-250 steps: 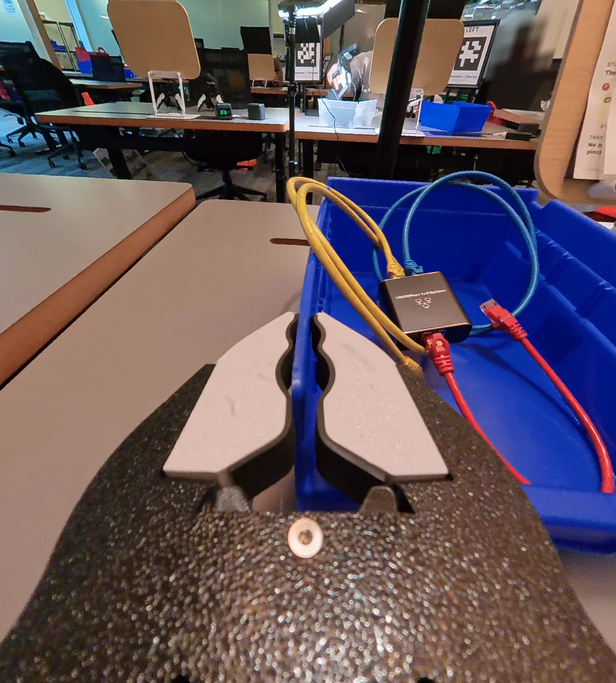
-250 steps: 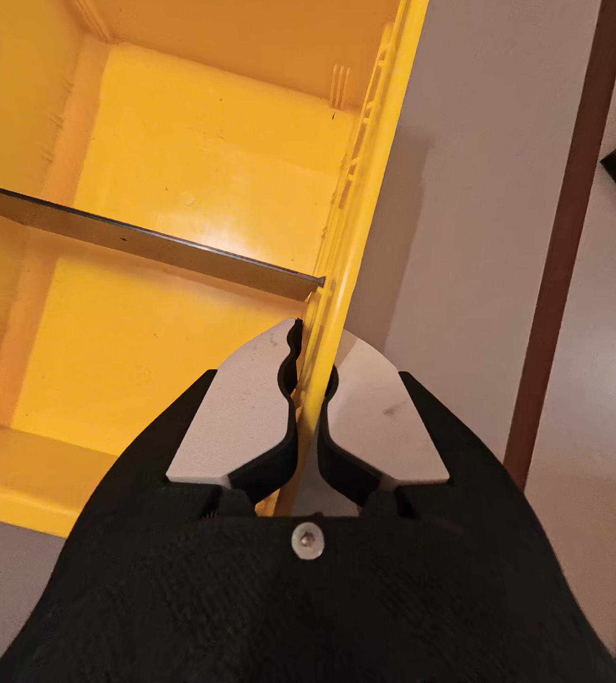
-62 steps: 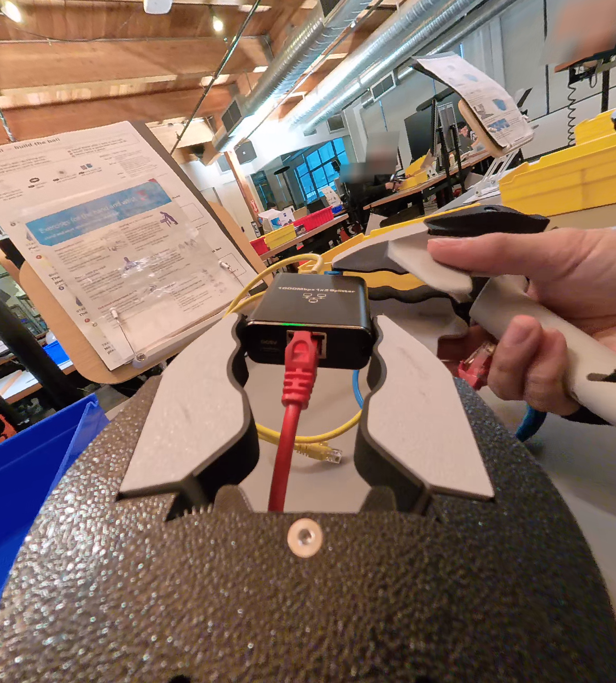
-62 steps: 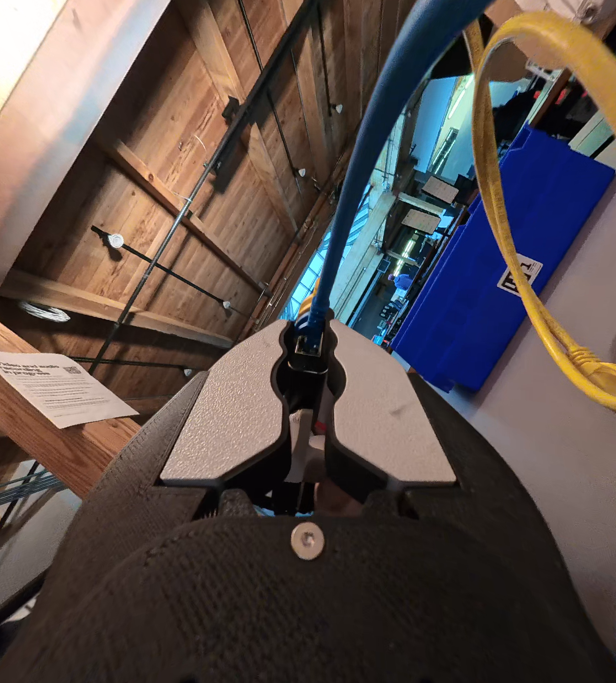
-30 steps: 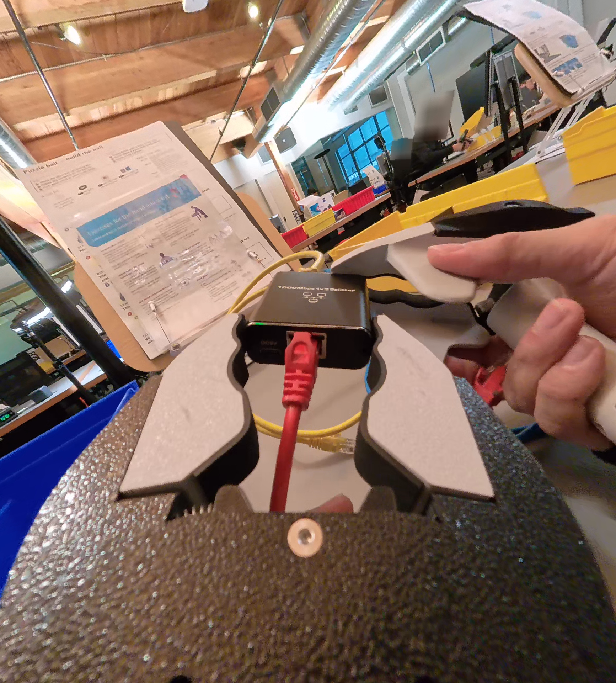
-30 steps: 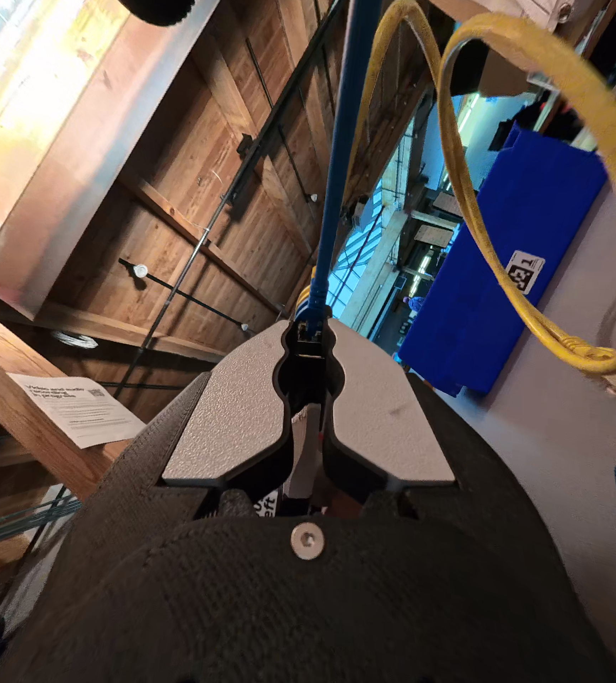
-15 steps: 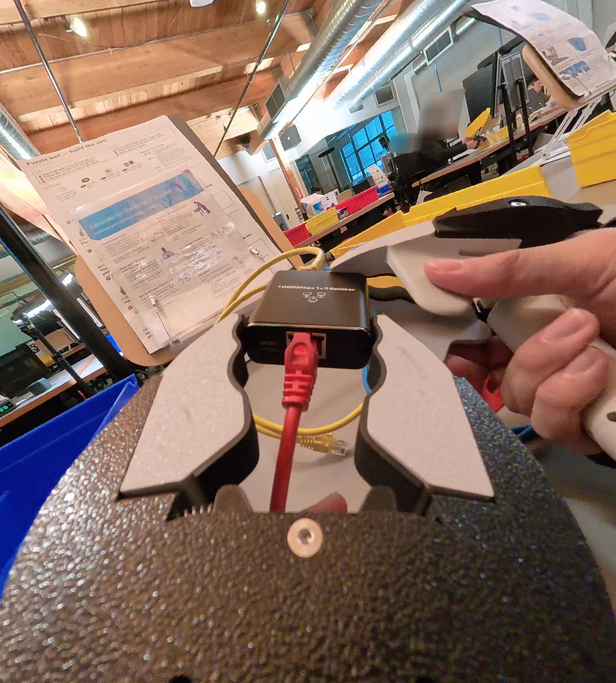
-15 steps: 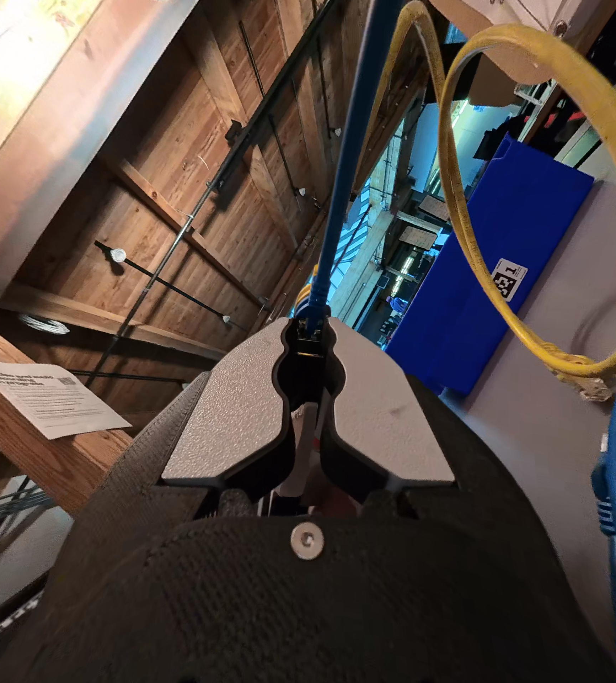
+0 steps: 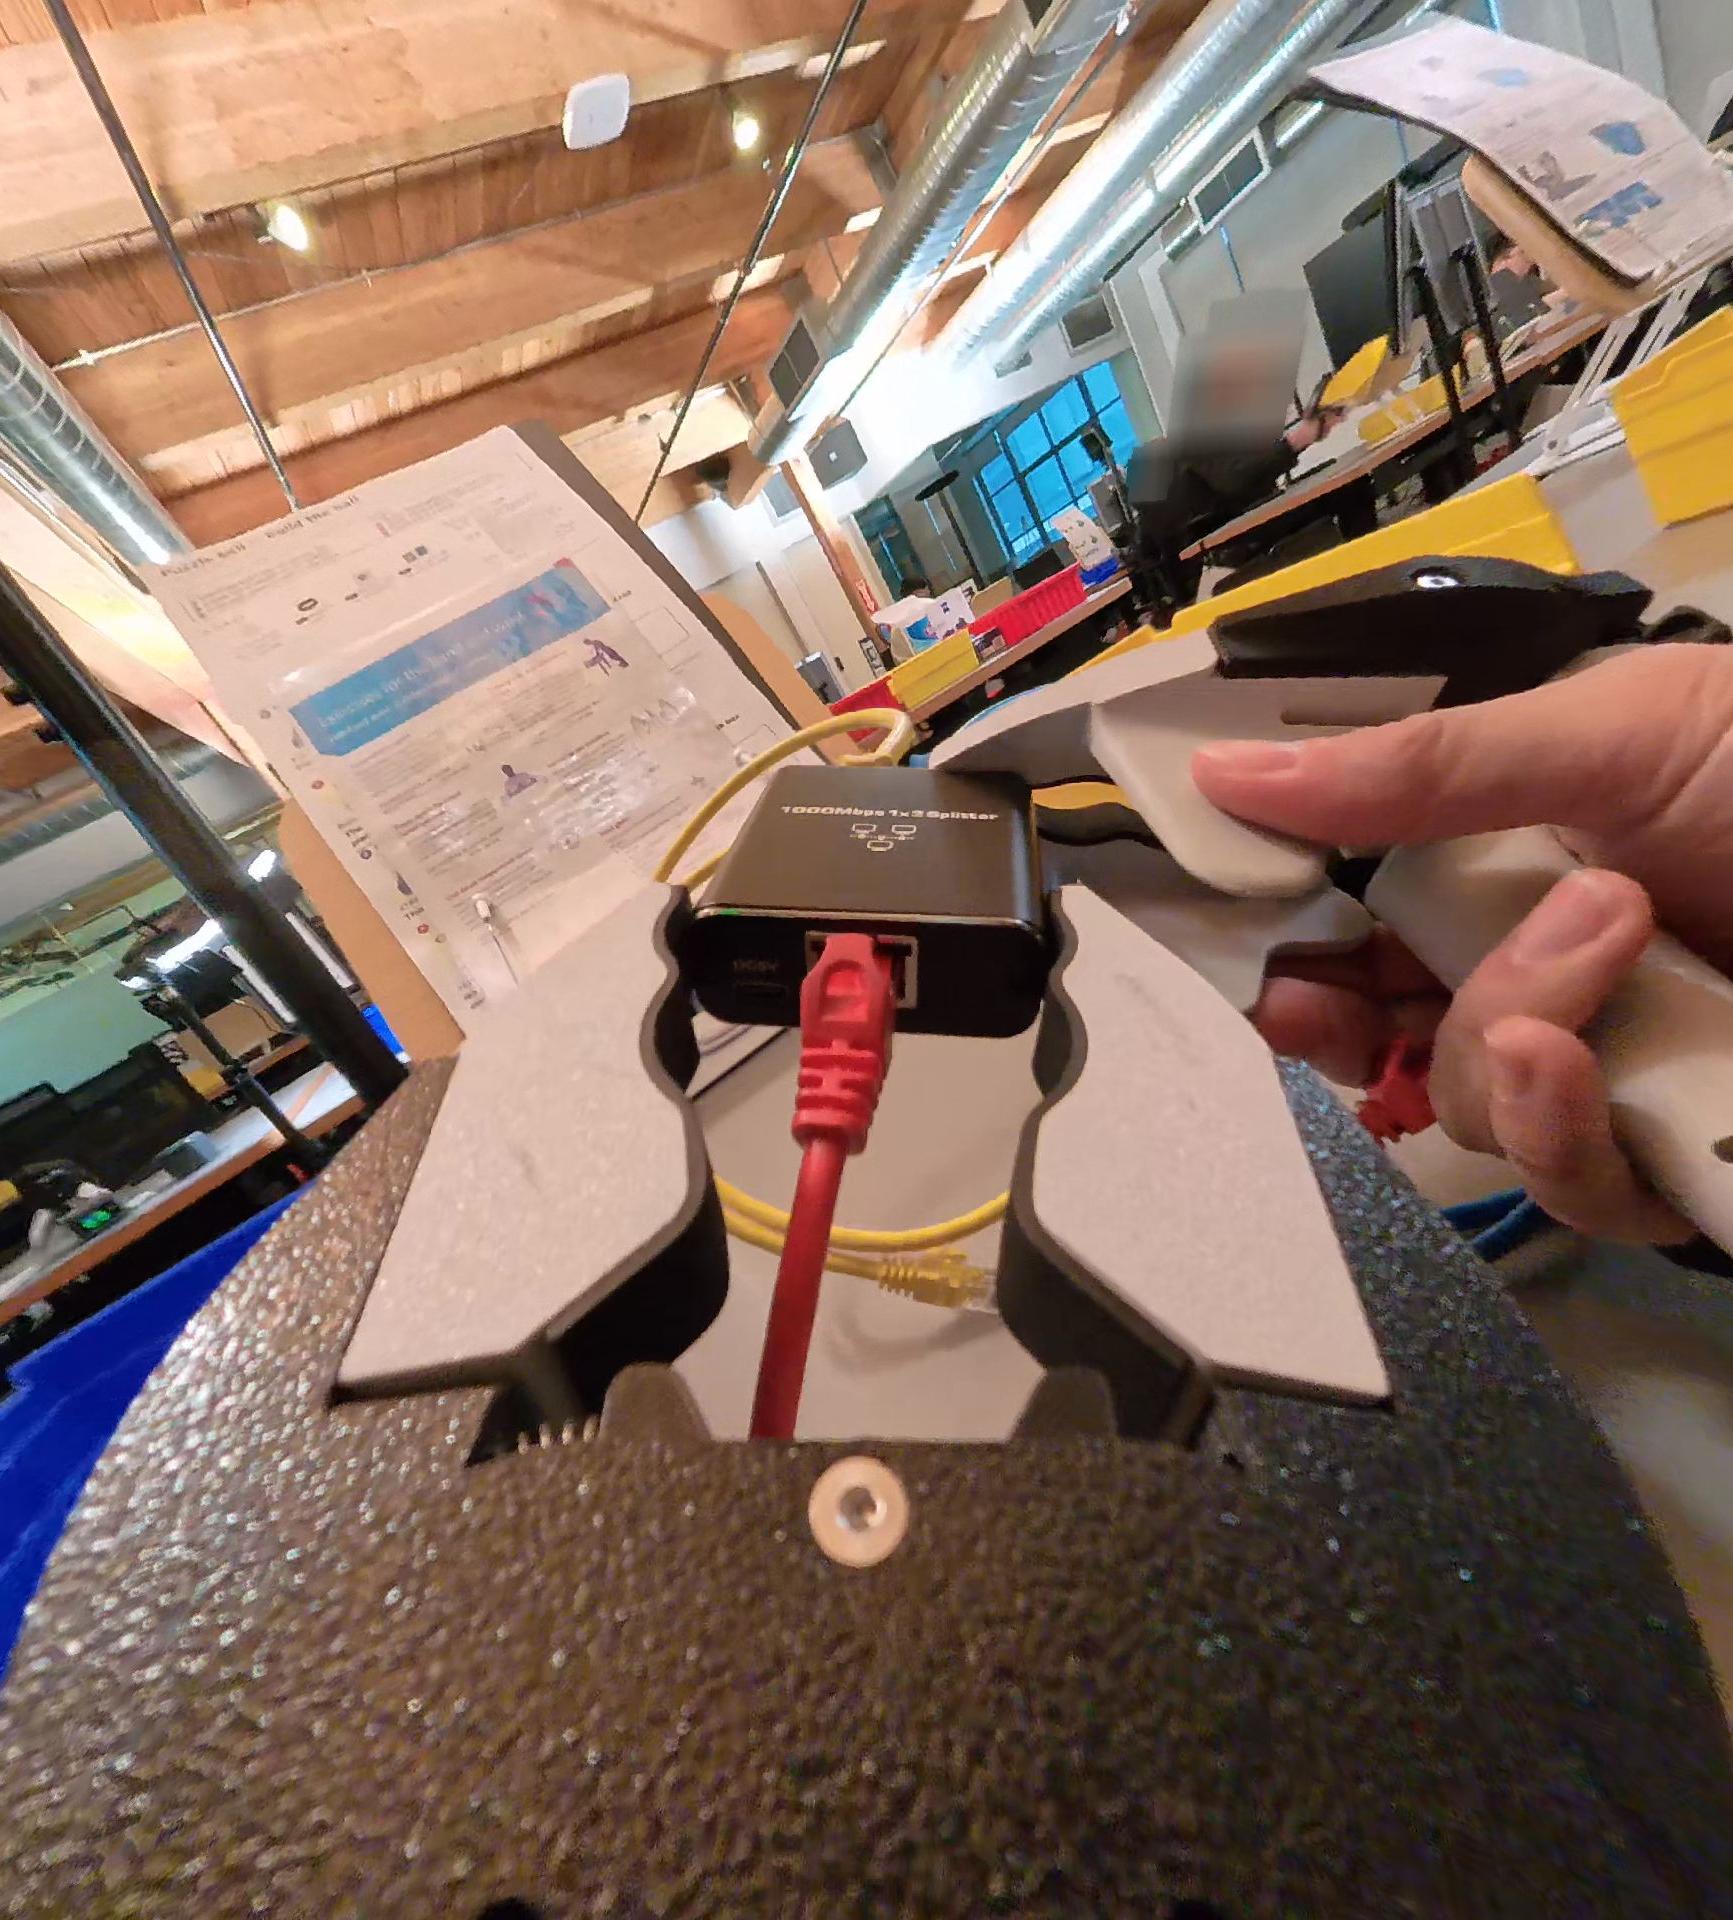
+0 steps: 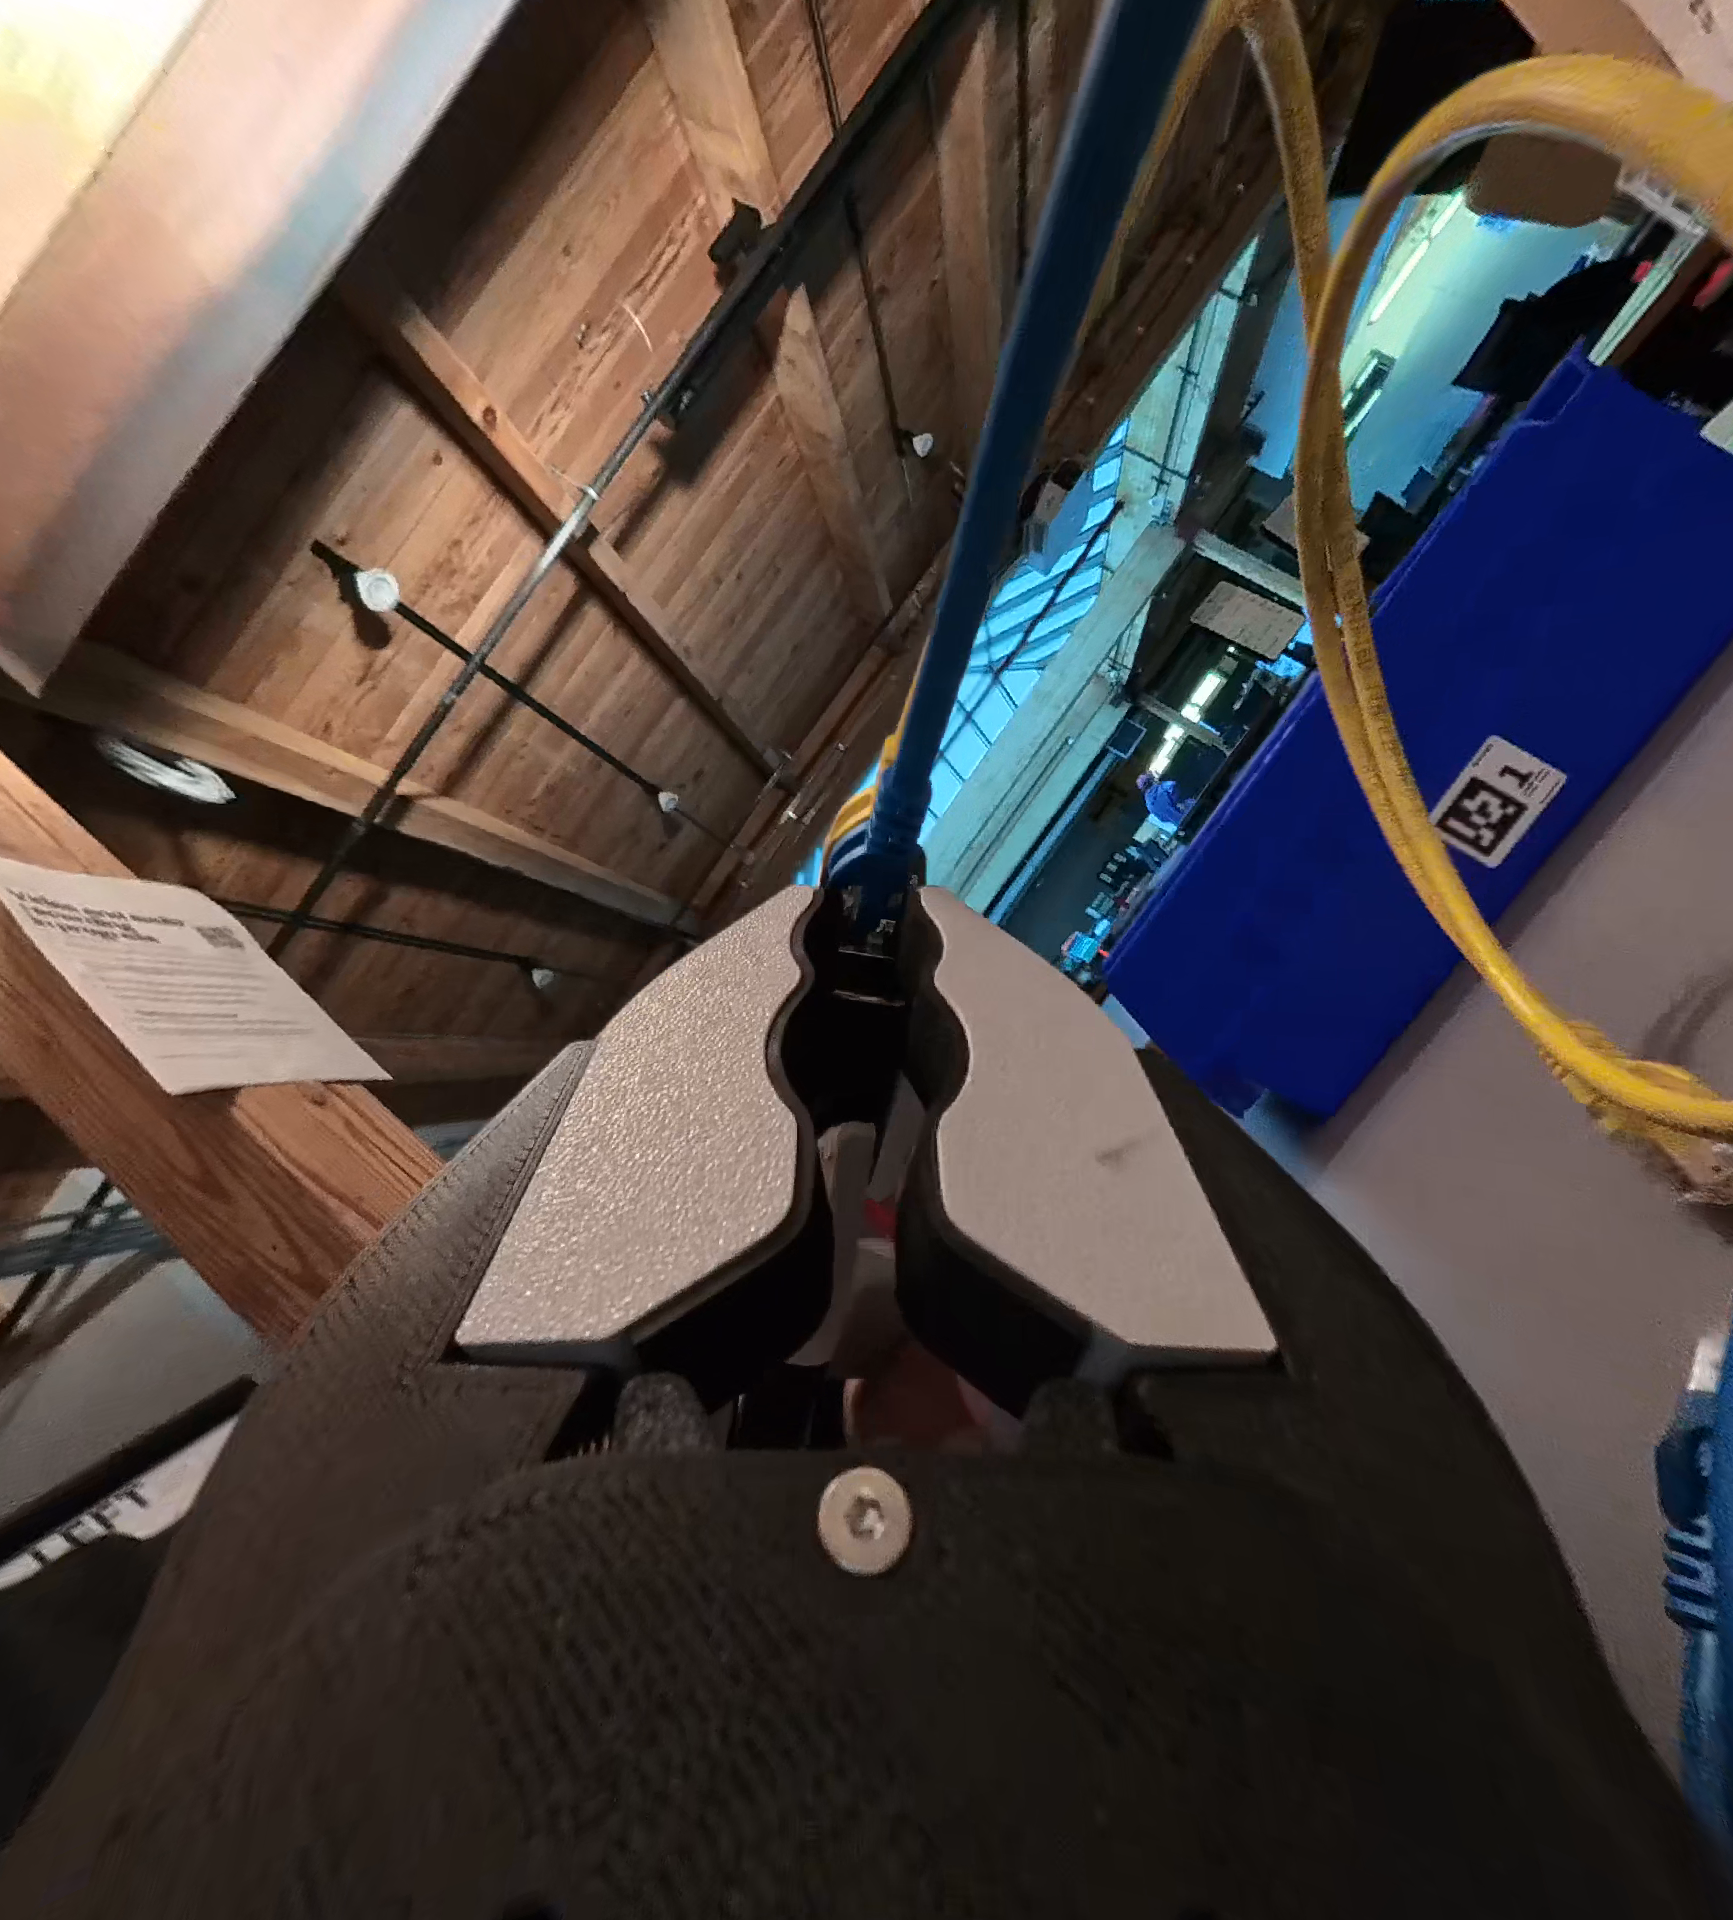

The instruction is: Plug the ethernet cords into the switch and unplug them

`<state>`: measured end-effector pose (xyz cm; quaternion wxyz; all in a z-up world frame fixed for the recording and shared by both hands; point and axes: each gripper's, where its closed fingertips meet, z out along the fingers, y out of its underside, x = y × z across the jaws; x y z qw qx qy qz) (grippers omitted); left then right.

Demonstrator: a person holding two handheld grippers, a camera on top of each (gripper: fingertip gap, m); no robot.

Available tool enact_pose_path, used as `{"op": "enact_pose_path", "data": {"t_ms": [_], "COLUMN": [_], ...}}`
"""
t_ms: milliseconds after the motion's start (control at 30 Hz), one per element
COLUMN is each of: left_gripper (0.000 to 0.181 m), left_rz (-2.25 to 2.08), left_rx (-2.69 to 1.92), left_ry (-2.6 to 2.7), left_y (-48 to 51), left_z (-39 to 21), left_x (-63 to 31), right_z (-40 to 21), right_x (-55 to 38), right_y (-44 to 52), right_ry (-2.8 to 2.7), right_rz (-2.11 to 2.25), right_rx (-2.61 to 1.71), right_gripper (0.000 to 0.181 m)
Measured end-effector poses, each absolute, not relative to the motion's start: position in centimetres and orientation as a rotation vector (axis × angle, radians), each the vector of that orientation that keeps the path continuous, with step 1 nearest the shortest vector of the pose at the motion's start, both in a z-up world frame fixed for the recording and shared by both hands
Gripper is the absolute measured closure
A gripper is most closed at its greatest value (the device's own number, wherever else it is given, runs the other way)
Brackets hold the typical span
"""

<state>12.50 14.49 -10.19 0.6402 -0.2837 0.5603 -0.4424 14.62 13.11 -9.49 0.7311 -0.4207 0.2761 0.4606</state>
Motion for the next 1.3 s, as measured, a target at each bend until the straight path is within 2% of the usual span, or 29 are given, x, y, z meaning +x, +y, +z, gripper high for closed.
{"op": "enact_pose_path", "data": {"t_ms": [333,567,767,1067,1300], "left_gripper": [0.119,0.119,0.119,0.118,0.119], "left_rz": [-1.003,-1.031,-1.030,-1.069,-1.061], "left_rx": [-0.637,-0.717,-0.748,-0.776,-0.772], "left_ry": [1.268,1.170,1.182,1.242,1.262], "left_y": [15.2,18.6,19.7,19.4,19.1], "left_z": [-10.2,-7.8,-8.4,-9.9,-10.4], "left_x": [12.0,11.2,11.2,12.0,12.2], "right_z": [-7.5,-4.3,-2.8,0.3,-7.1], "right_x": [18.0,15.5,15.0,25.0,36.5], "right_y": [10.3,8.5,5.5,-0.8,-3.8], "right_ry": [0.571,0.293,0.104,0.110,0.446], "right_rz": [0.904,0.764,0.533,0.428,0.495], "right_rx": [-0.821,-1.148,-1.438,-1.610,-1.817], "right_gripper": [0.169,0.169,0.169,0.169,0.169]}}
